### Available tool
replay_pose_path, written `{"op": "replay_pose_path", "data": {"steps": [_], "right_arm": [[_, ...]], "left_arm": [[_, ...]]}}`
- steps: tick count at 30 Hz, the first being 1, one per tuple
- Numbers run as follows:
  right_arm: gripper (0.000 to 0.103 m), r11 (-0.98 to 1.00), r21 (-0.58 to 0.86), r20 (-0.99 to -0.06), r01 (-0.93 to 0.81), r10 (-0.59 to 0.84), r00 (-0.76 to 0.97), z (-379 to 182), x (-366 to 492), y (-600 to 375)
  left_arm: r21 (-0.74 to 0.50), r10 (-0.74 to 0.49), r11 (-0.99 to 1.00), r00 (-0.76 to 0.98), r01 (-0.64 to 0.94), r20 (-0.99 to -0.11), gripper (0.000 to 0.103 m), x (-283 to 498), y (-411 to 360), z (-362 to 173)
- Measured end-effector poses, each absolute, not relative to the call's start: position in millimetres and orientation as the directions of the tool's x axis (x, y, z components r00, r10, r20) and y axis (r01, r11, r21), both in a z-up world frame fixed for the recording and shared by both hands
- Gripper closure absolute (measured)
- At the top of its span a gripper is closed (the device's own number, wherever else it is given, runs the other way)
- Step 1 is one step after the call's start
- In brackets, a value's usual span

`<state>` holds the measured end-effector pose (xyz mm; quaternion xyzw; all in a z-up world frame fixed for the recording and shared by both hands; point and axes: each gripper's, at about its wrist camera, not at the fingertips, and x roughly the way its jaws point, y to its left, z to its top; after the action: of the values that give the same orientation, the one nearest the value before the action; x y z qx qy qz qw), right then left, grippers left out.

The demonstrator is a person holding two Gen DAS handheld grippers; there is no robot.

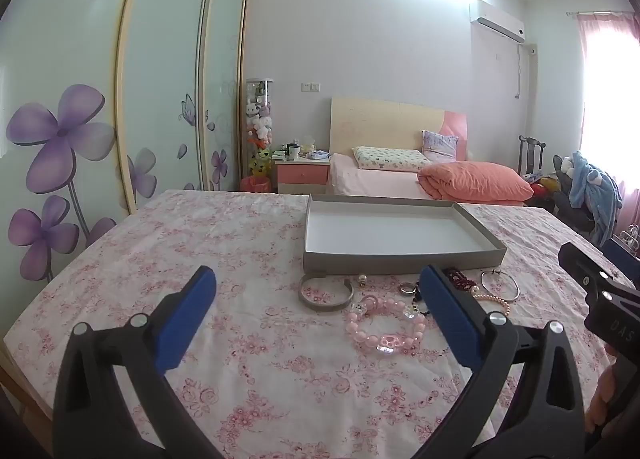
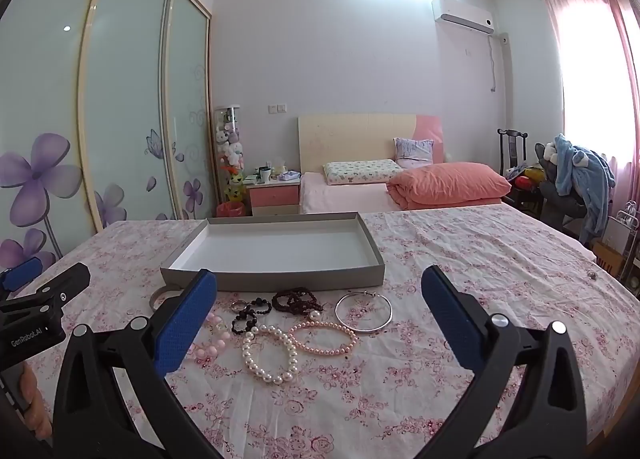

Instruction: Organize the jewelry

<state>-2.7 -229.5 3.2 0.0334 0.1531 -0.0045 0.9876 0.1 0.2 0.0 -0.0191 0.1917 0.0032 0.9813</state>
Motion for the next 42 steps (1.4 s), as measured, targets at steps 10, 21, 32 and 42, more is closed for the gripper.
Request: {"op": "replay_pose_path", "data": {"steps": [10, 21, 32, 42], "right_arm": [[0.002, 0.998, 0.063, -0.307, 0.018, 0.003, 0.952, 3.9, -2.7, -225.6], [0.002, 0.998, 0.066, -0.305, 0.018, 0.003, 0.952, 2.5, -1.9, -229.7], [0.002, 0.997, 0.069, -0.306, 0.02, 0.002, 0.952, 1.7, -1.4, -230.0], [0.002, 0.997, 0.069, -0.308, 0.02, 0.002, 0.951, 0.4, -0.9, -230.2]], "left_arm": [[-0.033, 0.0, 0.999, 0.925, -0.014, -0.38, 0.004, 0.3, 0.0, -0.1], [-0.035, -0.001, 0.999, 0.924, -0.013, -0.383, 0.004, 0.2, 0.0, -0.1], [-0.035, -0.001, 0.999, 0.923, -0.014, -0.386, 0.004, 0.5, 0.1, -0.2], [-0.036, -0.001, 0.999, 0.922, -0.014, -0.388, 0.004, 0.5, 0.1, -0.2]]}}
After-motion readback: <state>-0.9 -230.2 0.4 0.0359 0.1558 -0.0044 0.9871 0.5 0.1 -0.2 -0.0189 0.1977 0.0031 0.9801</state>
